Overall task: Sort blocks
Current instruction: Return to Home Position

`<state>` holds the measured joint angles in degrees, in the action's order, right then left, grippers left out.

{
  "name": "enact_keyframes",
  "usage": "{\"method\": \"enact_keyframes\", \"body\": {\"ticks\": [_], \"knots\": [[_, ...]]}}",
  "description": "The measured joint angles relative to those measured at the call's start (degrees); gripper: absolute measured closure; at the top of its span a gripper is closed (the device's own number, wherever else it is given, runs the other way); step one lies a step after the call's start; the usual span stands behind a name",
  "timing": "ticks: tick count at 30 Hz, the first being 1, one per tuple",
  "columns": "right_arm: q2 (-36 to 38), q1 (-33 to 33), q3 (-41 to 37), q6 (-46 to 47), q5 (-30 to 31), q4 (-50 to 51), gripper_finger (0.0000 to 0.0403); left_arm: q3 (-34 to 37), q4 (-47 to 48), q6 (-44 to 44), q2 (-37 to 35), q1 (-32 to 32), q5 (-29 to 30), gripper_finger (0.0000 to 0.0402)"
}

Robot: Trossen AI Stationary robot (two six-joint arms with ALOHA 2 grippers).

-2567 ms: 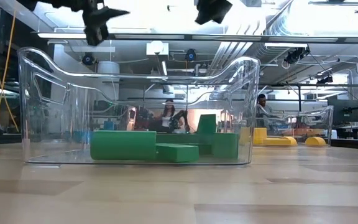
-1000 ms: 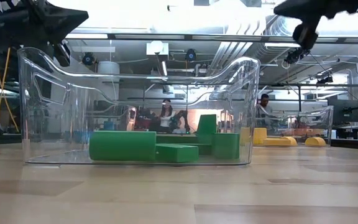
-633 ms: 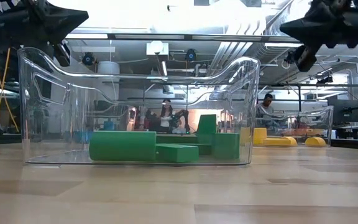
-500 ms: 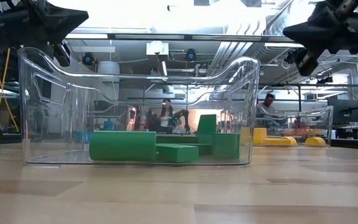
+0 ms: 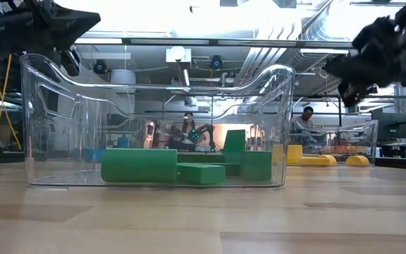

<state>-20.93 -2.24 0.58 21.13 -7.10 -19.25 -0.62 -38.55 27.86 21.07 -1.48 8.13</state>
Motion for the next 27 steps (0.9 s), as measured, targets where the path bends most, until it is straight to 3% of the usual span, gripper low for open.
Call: {"method": "enact_keyframes", "body": {"ticks": [8,16,20,27], "knots": [[-0.02,0.00,0.00,-1.93,0.62,14.94,0.0399,-0.01,4.72,0.00,-1.82,0.00,0.00,0.0401],[0.67,0.35,0.09,-1.86,1.00,17.84,0.0398,-0.23,37.46,-0.05,-15.45,0.06,-0.42,0.0401],[6.30,1.38,0.09,-1.90,0.97,17.80,0.0398,-0.26,37.90,-0.94,-20.76,0.17,-3.11,0.0401],[20.02,1.48,0.08,-1.71,0.99,17.79,0.0398,-0.13,37.44,-1.00,-20.88,-0.98,-3.49,0.0401]]}}
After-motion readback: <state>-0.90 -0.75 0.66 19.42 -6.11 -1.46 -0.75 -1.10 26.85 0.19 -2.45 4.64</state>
